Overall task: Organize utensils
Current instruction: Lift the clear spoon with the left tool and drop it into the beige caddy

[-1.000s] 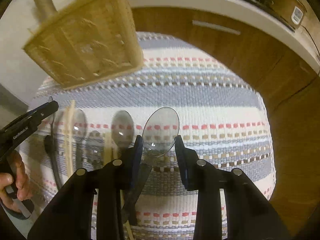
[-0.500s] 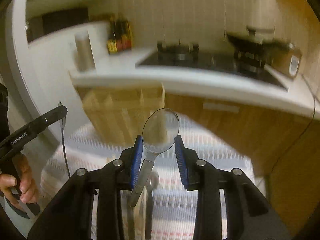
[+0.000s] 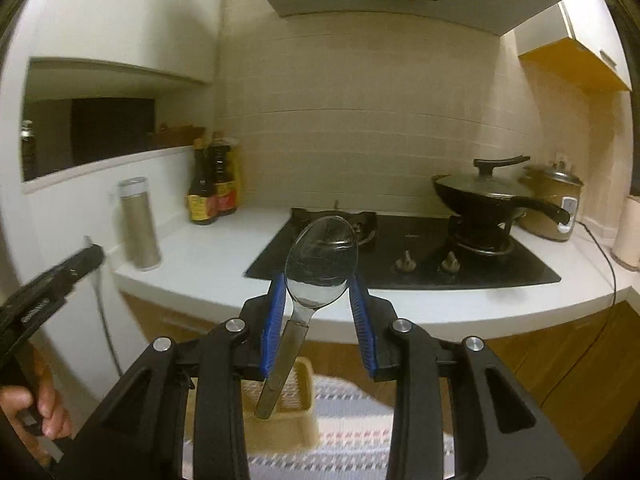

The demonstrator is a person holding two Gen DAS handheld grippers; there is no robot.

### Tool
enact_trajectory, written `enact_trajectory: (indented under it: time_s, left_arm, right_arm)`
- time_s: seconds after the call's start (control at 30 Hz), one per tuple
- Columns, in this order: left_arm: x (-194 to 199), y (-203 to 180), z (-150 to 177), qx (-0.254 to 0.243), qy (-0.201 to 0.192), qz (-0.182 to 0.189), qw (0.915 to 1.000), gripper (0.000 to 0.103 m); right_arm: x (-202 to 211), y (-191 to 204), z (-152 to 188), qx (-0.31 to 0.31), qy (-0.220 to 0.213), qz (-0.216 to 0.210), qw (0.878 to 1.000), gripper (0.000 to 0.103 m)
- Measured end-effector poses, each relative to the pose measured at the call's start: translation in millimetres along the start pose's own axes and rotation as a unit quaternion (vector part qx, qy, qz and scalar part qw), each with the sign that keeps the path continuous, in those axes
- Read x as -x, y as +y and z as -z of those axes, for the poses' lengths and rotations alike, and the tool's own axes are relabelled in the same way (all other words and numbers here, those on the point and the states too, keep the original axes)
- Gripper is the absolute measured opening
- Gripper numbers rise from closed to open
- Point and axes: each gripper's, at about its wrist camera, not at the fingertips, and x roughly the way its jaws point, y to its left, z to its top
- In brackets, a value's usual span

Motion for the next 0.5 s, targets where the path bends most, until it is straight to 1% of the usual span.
enact_trajectory:
  time_s: [0.1,0.27,0.5]
  left_arm:
    - [-21,6,9,-0.004,-0.009,-0.015,0.9998,0.031]
    - [-41,13,30,-0.008,-0.015,-0.036,0.9992,0.031]
    - [-54,17,58,-0.010,0.006,-0.037,0.9992,0.032]
  right_arm:
    - [-26,3,9,0.003,0.008,0.010,1.000,0.030]
    - [-59,9,29,0.016,0.032,0.018,0.999,0.030]
    - [-85,19,57,0.034,0.067,0.016,0.997,0.030]
